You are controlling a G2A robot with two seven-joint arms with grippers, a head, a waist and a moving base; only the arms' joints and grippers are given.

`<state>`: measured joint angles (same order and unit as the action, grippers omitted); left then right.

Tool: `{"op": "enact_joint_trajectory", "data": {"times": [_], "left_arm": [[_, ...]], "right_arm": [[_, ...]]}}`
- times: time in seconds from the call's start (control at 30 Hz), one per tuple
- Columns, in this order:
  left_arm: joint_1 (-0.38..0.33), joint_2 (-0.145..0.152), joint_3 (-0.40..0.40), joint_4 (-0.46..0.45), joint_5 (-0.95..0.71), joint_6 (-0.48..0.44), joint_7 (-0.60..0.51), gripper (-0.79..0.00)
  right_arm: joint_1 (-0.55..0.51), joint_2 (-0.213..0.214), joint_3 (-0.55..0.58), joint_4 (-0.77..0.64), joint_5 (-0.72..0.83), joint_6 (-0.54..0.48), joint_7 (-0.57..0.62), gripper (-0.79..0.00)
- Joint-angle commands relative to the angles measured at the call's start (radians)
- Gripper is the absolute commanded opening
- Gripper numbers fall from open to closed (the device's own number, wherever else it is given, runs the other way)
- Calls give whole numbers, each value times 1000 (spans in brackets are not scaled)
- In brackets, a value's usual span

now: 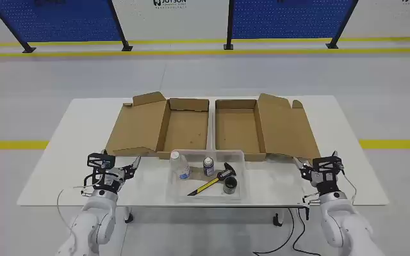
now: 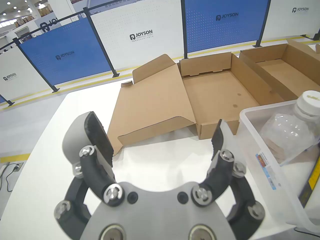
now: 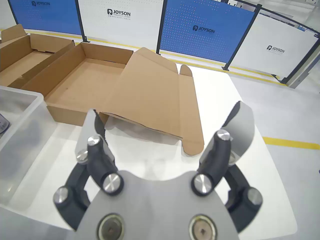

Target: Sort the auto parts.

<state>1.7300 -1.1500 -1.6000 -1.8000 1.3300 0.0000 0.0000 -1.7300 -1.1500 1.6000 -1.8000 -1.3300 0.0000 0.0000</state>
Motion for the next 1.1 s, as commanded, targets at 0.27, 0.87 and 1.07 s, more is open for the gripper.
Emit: {"op": "enact_joint_trajectory", "data": {"times": [0.27, 0.87, 1.07], "left_arm": [[0, 0, 0, 0, 0, 0, 0, 0], [-108, -3, 34, -55, -59, -138, -54, 0], [-130, -1, 77, -101, -113, -306, -88, 0]], "right_arm": [[0, 0, 0, 0, 0, 0, 0, 0], [0, 0, 0, 0, 0, 0, 0, 0], [0, 0, 0, 0, 0, 0, 0, 0]]}}
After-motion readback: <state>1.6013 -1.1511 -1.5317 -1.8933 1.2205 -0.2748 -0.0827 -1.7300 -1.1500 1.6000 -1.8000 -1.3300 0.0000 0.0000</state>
